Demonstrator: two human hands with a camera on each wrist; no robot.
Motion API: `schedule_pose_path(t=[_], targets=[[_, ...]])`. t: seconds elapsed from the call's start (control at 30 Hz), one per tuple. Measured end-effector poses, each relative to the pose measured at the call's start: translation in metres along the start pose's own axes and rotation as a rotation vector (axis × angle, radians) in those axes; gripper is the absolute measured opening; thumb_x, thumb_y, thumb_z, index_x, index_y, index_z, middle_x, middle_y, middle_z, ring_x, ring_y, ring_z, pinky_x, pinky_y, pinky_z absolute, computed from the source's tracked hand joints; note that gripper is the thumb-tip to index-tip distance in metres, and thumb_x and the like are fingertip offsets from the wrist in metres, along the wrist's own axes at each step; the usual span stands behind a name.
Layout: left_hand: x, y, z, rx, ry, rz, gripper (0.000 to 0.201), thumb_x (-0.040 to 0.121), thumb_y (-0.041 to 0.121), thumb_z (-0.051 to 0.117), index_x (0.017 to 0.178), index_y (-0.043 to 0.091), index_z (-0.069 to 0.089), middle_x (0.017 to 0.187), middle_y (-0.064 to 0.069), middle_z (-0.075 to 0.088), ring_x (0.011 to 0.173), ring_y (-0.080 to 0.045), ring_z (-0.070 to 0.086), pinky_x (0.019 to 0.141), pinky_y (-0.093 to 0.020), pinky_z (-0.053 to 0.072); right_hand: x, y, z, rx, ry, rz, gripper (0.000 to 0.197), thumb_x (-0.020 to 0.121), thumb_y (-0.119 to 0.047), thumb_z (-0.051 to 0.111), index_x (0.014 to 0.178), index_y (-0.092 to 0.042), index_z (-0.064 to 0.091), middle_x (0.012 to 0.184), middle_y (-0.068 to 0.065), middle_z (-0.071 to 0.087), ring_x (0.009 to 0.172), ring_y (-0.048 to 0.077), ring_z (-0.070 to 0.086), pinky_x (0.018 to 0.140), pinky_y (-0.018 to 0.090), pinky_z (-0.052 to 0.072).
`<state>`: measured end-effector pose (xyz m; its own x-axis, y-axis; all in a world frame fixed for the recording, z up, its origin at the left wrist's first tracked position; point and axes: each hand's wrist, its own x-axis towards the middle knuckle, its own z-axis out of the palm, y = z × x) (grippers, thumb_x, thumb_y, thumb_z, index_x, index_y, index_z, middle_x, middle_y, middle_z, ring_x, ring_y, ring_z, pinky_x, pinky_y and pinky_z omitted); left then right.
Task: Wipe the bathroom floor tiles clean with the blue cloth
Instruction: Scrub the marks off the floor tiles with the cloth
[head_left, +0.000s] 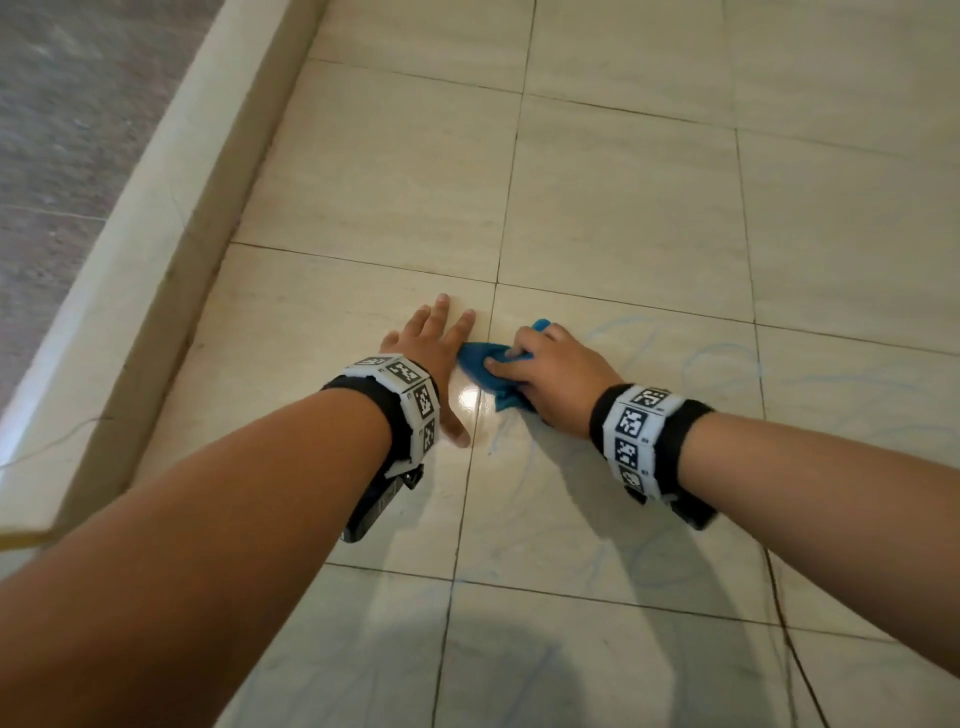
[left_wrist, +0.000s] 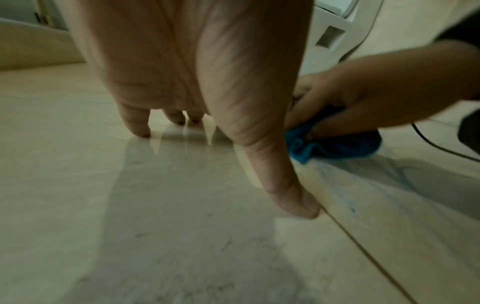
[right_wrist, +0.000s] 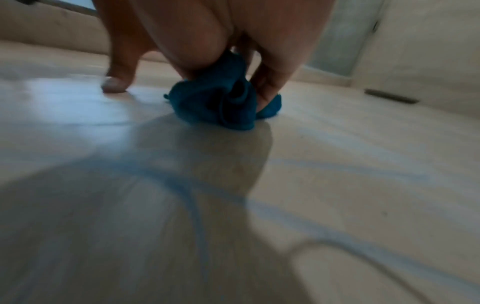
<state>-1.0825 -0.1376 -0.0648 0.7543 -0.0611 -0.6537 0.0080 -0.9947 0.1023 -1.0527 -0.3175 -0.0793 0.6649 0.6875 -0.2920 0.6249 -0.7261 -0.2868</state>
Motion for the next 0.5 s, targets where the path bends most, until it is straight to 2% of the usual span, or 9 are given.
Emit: schedule_pose_path(t=[0.07, 0.13, 0.23, 0.33, 0.37, 0.5], targets=[[-0.005, 0.000, 0.001, -0.031, 0.010, 0.005, 0.144, 0.059, 0.052, 0.086, 0.149, 0.026, -0.024, 0.156, -0.007, -0.030, 0.147, -0.027, -0.016, 0.118, -0.049, 0.010, 0.007, 0.005, -0.008, 0.059, 0.016, 0.156, 0.038, 0.088, -0.036, 0.042, 0.123, -0.025, 0.052, 0.113, 0.001, 0.044, 0.100, 0.019, 0.039, 0.083, 0.038, 0.046], [-0.013, -0.001, 0.005, -0.076, 0.052, 0.020, 0.143, 0.060, 0.056, 0.083, 0.148, 0.025, -0.025, 0.155, -0.006, -0.032, 0.146, -0.026, -0.019, 0.118, -0.049, 0.007, 0.002, -0.005, -0.008, -0.002, 0.024, 0.173, 0.038, 0.092, -0.029, 0.045, 0.129, -0.025, 0.048, 0.117, 0.003, 0.042, 0.107, 0.023, 0.036, 0.083, 0.037, 0.044], [-0.027, -0.001, 0.015, -0.081, 0.103, 0.058, 0.142, 0.061, 0.068, 0.075, 0.148, 0.021, -0.027, 0.154, -0.006, -0.035, 0.145, -0.025, -0.023, 0.119, -0.048, 0.001, -0.025, -0.029, 0.005, -0.078, -0.030, -0.016, 0.041, 0.094, -0.027, 0.045, 0.135, -0.028, 0.043, 0.124, 0.003, 0.040, 0.112, 0.027, 0.035, 0.081, 0.036, 0.045], [-0.038, 0.007, 0.033, -0.019, 0.031, 0.104, 0.144, 0.060, 0.073, 0.072, 0.146, 0.018, -0.030, 0.152, -0.006, -0.038, 0.143, -0.025, -0.027, 0.118, -0.048, -0.004, -0.035, -0.027, 0.010, -0.074, -0.076, -0.158, 0.042, 0.095, -0.028, 0.045, 0.137, -0.032, 0.043, 0.124, 0.001, 0.042, 0.110, 0.025, 0.037, 0.080, 0.038, 0.046], [-0.040, 0.010, 0.038, -0.016, 0.001, 0.100, 0.145, 0.060, 0.071, 0.073, 0.146, 0.017, -0.031, 0.152, -0.007, -0.038, 0.143, -0.026, -0.027, 0.119, -0.048, -0.005, -0.031, -0.020, 0.010, -0.071, -0.070, -0.134, 0.042, 0.096, -0.028, 0.044, 0.137, -0.033, 0.043, 0.124, 0.001, 0.043, 0.110, 0.025, 0.037, 0.082, 0.039, 0.046], [-0.042, 0.014, 0.047, 0.026, -0.007, 0.062, 0.145, 0.062, 0.067, 0.076, 0.146, 0.014, -0.031, 0.153, -0.008, -0.036, 0.144, -0.027, -0.024, 0.119, -0.047, -0.002, -0.017, 0.000, 0.005, 0.043, 0.082, 0.182, 0.042, 0.095, -0.023, 0.047, 0.136, -0.027, 0.046, 0.120, 0.002, 0.043, 0.113, 0.025, 0.034, 0.091, 0.039, 0.042]])
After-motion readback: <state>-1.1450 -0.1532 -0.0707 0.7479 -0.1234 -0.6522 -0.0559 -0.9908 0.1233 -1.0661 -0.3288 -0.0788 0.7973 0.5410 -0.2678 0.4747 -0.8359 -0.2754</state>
